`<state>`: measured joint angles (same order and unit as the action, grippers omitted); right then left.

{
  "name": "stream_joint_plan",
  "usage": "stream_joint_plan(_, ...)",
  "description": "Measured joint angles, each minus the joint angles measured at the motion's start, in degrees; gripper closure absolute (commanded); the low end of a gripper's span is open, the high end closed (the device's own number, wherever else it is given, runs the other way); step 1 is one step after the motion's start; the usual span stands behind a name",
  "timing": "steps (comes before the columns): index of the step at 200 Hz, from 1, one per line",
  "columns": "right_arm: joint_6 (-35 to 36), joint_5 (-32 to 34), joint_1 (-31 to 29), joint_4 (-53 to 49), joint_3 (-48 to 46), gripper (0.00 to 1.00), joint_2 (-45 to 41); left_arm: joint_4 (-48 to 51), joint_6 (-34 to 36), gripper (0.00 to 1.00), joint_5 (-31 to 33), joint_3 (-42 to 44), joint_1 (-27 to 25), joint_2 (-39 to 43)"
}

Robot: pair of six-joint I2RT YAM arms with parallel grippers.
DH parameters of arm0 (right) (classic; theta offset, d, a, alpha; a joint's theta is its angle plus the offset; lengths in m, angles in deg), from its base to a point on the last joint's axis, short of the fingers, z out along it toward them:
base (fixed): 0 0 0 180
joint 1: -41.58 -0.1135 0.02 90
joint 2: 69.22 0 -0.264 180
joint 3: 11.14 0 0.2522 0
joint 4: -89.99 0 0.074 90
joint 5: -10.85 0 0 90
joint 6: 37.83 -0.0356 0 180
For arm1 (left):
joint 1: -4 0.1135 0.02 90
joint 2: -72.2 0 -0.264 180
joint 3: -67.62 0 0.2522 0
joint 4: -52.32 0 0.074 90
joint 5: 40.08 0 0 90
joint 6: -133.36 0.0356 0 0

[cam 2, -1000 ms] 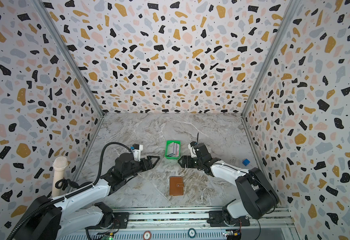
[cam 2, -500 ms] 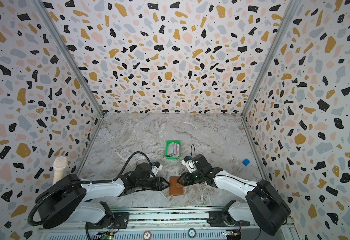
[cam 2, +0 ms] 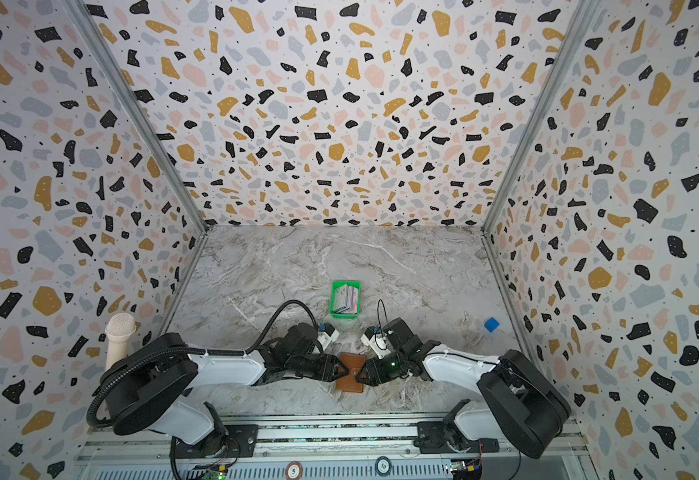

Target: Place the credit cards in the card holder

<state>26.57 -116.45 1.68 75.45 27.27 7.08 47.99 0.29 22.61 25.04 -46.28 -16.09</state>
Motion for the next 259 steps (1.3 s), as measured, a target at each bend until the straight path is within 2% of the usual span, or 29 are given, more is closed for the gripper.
stream_joint_plan(50,-0.37,-0.66,-0.63,1.62,0.02,0.53,1.07,0.46,-0.61,1.0,-0.68,-0.28,0.2,-0.94)
stream_joint_plan(73,-0.46,0.04,-0.68,1.22,0.66,0.49,1.07,0.96,-1.25,1.0,-0.7,-0.31,0.79,0.0)
stream_joint_plan(106,-0.22,2.23,0.57,0.74,4.22,0.4,-1.16,3.1,-1.55,1.0,0.52,-0.31,6.01,4.96)
stream_joint_plan(128,-0.28,4.76,2.6,0.81,7.56,0.35,-5.66,5.55,-1.51,1.0,4.7,-2.08,9.46,10.71)
stream_joint_plan(169,-1.09,14.49,2.08,1.36,15.76,0.18,-7.15,11.26,-0.02,1.0,14.91,-11.43,9.62,15.21)
stream_joint_plan(209,-1.36,25.11,-2.19,1.2,23.34,0.18,-2.1,15.26,-0.11,1.0,22.16,-14.08,9.66,15.69)
stream_joint_plan(259,-0.57,33.09,-6.43,0.63,27.63,0.21,4.79,17.49,-0.68,1.0,24.55,-14.08,9.66,15.87)
